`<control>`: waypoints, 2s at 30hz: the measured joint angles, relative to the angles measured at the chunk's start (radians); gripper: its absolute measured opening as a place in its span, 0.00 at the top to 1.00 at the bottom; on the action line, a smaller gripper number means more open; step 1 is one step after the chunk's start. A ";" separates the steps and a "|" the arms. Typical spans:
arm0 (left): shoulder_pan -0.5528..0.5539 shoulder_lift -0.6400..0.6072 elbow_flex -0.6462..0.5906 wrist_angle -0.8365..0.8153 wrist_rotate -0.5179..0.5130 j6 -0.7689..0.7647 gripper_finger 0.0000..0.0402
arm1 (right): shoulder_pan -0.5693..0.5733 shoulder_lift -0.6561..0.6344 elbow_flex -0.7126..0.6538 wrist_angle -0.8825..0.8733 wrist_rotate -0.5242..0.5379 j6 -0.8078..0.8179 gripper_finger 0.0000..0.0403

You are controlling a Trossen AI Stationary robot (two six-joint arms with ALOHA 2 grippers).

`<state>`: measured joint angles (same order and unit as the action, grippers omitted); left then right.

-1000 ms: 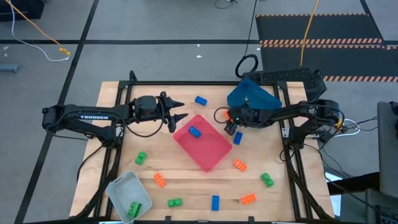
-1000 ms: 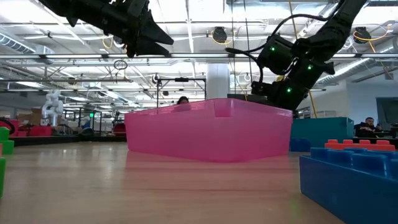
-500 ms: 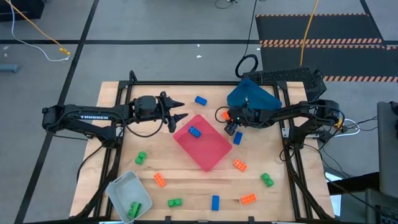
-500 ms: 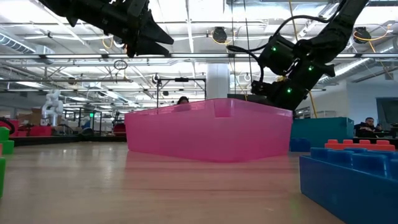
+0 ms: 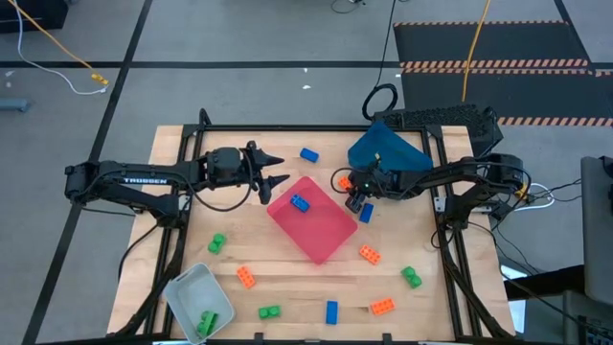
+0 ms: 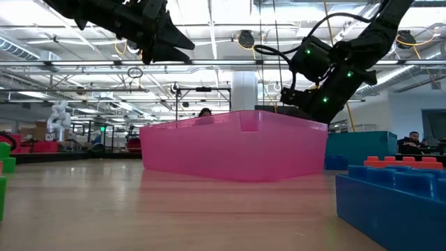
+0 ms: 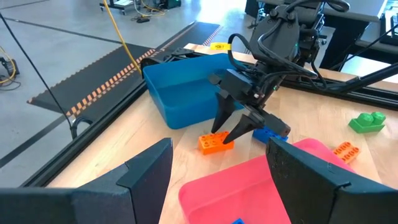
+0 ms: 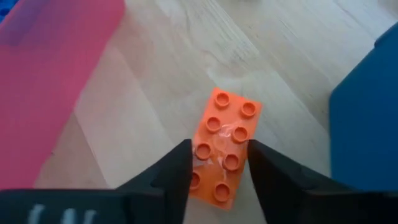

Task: Sort & place blocks by color
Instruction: Put the orange game piece into the blue bin

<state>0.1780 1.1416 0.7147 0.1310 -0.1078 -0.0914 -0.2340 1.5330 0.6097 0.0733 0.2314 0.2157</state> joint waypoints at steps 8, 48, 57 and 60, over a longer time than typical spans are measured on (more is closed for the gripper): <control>0.000 0.000 0.000 0.000 0.000 0.001 0.36 | 0.002 -0.004 0.033 -0.118 -0.001 -0.054 0.41; 0.000 0.000 0.000 0.001 0.000 0.003 0.36 | -0.073 0.066 0.134 -0.127 -0.132 -0.355 0.44; 0.000 0.000 0.000 0.001 0.000 0.004 0.36 | -0.071 0.148 0.138 -0.099 -0.127 -0.341 0.48; 0.000 0.000 0.000 0.000 0.000 0.005 0.36 | -0.070 0.118 0.136 -0.100 -0.103 -0.349 0.57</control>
<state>0.1780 1.1416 0.7147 0.1314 -0.1074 -0.0868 -0.3043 1.6511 0.7456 -0.0264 0.1282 -0.1334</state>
